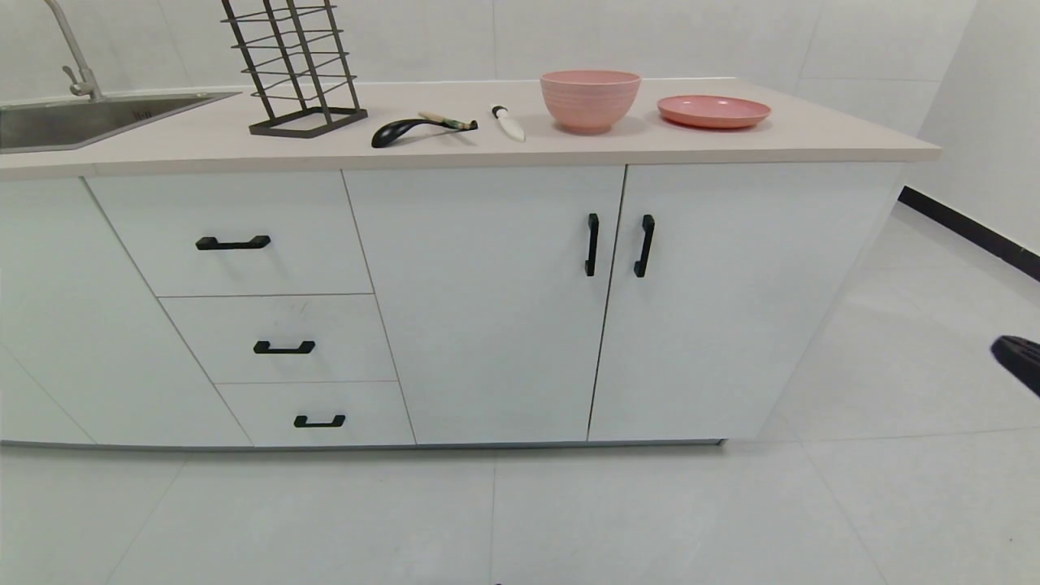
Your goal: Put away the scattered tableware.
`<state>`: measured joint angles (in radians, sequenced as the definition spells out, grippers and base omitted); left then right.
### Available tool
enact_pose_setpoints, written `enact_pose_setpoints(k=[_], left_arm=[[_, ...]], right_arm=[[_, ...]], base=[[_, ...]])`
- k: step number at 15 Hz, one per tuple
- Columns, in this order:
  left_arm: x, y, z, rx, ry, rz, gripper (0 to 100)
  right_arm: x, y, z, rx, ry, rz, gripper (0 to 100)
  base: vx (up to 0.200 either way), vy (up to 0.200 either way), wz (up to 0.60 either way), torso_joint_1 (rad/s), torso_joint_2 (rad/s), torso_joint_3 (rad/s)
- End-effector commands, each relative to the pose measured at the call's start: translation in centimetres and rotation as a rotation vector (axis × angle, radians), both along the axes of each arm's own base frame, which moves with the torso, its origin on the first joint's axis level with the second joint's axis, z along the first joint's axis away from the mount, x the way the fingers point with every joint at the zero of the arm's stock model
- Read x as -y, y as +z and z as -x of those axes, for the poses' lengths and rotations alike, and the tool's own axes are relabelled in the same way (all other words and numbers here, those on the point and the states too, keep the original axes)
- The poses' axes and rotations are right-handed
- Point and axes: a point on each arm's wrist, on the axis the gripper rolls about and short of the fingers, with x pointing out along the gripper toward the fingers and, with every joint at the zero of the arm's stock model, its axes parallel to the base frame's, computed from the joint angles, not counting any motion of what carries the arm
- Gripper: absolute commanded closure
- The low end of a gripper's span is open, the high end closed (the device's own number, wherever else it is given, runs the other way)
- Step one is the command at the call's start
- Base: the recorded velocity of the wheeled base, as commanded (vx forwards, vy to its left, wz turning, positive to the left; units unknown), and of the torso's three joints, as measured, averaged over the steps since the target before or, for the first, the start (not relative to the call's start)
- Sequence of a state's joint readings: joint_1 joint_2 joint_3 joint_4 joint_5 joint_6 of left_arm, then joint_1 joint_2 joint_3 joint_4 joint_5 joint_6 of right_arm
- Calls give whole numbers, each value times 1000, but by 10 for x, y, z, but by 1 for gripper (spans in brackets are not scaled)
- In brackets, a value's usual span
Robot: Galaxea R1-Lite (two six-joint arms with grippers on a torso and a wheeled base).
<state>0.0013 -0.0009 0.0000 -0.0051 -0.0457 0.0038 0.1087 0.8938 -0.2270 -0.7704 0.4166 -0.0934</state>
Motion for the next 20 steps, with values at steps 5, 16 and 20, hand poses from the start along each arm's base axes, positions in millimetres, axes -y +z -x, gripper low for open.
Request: enact_pose_setpoints(k=[5, 16, 20], left_arm=[[1, 11, 1, 109, -43, -7, 0], [15, 123, -47, 72, -718, -118, 0], [30, 135, -78, 60, -1001, -224, 0]], right_arm=[[-3, -30, -80, -166, -7, 79, 0], [-11, -48, -106, -26, 245, 116, 0], [-19, -48, -106, -29, 285, 117, 0]], base=[[0, 0, 0, 0, 0, 0], [0, 0, 0, 0, 0, 0], [0, 0, 0, 0, 0, 0]])
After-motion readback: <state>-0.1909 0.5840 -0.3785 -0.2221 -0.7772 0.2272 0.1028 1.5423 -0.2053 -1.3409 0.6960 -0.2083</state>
